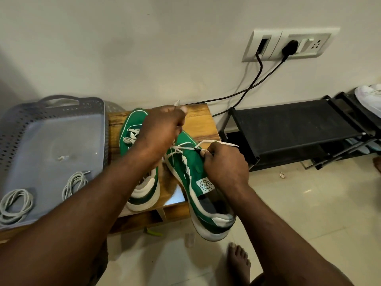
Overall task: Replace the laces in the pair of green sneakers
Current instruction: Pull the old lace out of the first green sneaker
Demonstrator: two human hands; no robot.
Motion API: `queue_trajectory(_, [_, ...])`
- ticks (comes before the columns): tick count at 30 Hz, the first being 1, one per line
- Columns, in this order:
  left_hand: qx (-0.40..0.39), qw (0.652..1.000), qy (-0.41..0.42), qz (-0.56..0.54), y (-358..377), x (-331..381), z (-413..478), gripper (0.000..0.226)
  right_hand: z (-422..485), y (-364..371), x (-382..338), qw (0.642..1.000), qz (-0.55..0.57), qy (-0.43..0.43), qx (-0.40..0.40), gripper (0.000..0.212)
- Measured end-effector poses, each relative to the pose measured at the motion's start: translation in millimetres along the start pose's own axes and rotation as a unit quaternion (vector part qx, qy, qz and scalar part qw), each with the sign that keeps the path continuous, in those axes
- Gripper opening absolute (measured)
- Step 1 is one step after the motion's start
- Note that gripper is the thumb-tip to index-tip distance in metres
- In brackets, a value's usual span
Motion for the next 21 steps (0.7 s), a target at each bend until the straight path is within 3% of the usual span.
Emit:
queue_trajectory(1, [0.010,0.990,0.005,0.137,-0.2,-5.6,2.2,0.027,-0.2,0.4,-0.7,1.000,0.000,-0.003,-0.003,0.027])
queue_trajectory(3, [-0.014,0.939,-0.010,0.344,7.5,-20.5,0.9,0.034,-1.3,2.2,-3.7,1.000,-0.007,-0.012,-0.008,0.026])
queue_trajectory(6, [-0.051,0.885,0.003,0.463,23.7,-35.4,-0.9,0.054,-2.0,2.9,-6.8,1.000,-0.013,-0.023,-0.011,0.027])
queue_trajectory(11, [-0.023,0.848,0.040,0.527,29.0,-35.4,-3.8,0.050,-2.4,1.4,-7.7,0.999,0.001,-0.033,-0.012,0.027])
queue_trajectory(17, [-0.011,0.801,0.086,0.592,32.4,-31.3,-8.8,0.022,-2.0,0.8,-6.0,1.000,0.002,-0.025,-0.006,0.026])
queue_trajectory(19, [-0.028,0.812,0.108,0.574,36.3,-34.1,-7.2,0.017,-1.8,0.7,-6.6,1.000,-0.002,-0.024,-0.007,0.025])
queue_trajectory(21, [-0.058,0.853,0.120,0.505,38.0,-33.1,-2.4,0.006,-1.2,1.0,-4.9,1.000,-0.002,-0.015,-0.007,0.024])
Point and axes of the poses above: each hand's wrist, its own z-axis towards the middle knuckle, its own y-axis out of the palm, x = y × z, the point moved 6 cm from there along z, towards the middle knuckle, and after that the axes turned 4 degrees about z, right-handed, at the moved point
